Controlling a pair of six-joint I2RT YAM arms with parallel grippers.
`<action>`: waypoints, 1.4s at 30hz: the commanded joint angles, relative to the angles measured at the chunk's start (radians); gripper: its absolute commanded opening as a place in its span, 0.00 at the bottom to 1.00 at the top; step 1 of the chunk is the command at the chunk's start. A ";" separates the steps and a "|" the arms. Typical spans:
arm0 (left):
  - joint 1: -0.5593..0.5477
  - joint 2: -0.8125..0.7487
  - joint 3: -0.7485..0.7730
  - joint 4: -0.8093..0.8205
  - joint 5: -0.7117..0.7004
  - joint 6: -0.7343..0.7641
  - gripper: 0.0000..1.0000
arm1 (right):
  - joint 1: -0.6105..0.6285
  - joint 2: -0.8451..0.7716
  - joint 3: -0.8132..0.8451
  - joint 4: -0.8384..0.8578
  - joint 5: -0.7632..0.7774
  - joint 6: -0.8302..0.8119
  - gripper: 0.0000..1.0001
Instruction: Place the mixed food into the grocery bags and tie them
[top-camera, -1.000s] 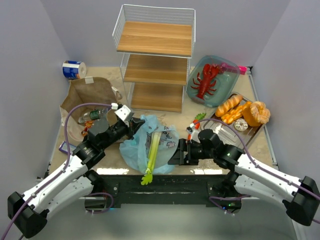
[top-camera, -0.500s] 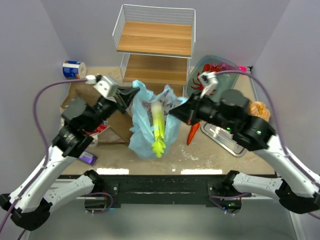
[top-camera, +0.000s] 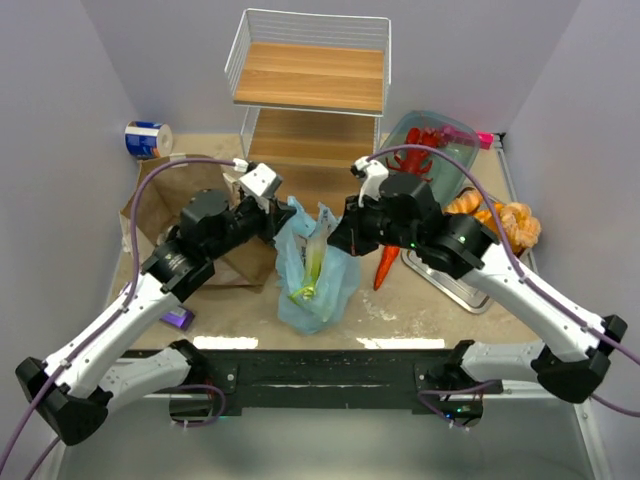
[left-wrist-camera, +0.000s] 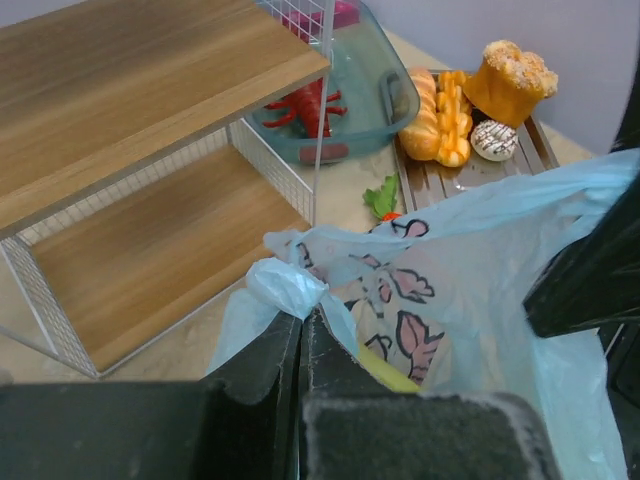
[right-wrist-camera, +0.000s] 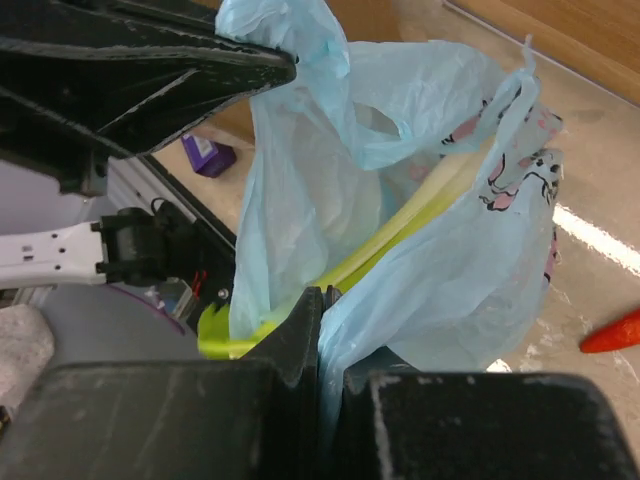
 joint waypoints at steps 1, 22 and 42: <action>0.007 -0.143 0.101 0.079 0.001 -0.042 0.00 | 0.003 -0.247 -0.053 0.167 0.006 0.026 0.06; 0.024 -0.136 -0.380 0.063 0.024 -0.170 0.00 | 0.006 -0.125 -0.396 0.044 -0.006 -0.020 0.23; 0.024 -0.252 -0.120 -0.022 -0.005 -0.095 0.00 | 0.009 -0.287 -0.117 -0.107 0.118 -0.086 0.14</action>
